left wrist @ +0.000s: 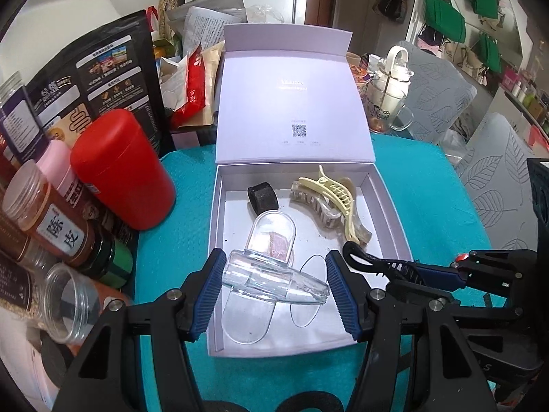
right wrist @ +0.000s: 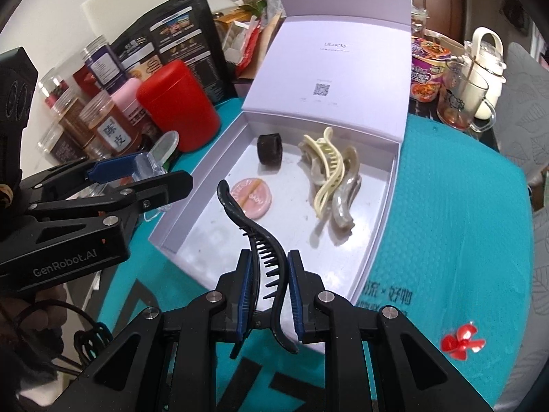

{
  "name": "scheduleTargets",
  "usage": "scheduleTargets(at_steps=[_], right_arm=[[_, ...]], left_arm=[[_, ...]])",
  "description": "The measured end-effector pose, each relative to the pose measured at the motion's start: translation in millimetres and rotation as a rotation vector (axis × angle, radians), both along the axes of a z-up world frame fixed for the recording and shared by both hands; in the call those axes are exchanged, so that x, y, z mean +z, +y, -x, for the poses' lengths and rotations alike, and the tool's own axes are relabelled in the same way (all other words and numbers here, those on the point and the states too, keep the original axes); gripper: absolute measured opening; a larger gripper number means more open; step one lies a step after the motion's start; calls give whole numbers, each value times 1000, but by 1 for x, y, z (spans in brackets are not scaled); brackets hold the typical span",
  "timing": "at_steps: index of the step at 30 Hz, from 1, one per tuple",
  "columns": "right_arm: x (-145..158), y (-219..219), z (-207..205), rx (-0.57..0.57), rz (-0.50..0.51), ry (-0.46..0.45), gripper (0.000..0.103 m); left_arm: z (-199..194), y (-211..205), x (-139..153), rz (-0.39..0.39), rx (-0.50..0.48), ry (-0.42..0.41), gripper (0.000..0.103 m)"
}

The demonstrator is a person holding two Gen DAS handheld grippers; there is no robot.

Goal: Organize rigid objects
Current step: 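Carry the black claw clip while the left gripper carries the clear plastic piece, then release the black claw clip while the left gripper releases the plastic piece in the box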

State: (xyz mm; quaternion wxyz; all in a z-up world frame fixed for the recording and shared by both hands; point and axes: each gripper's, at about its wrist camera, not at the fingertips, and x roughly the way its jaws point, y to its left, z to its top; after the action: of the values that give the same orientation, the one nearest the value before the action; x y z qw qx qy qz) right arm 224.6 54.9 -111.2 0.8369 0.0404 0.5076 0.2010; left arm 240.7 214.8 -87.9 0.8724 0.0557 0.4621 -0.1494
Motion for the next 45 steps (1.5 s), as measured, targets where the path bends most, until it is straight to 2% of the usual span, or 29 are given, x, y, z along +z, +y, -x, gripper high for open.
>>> scheduleTargets(at_steps=[15,29,38,45], right_arm=[[-36,-5,-38,-69,0,44,20],[-67,-10,-56,-148,-21,109,20],[-69,-4,-67,-150,42,86,20],[-71,-5,-70,-150,49,91,21]], left_arm=[[-38,-9,-40,-27,-57,51,59],[-62,-15,-74,-51,-109,103,59],[-70,-20,-89,-49,-112,141,59],[-73,-20,-98,-62,-107,171,59]])
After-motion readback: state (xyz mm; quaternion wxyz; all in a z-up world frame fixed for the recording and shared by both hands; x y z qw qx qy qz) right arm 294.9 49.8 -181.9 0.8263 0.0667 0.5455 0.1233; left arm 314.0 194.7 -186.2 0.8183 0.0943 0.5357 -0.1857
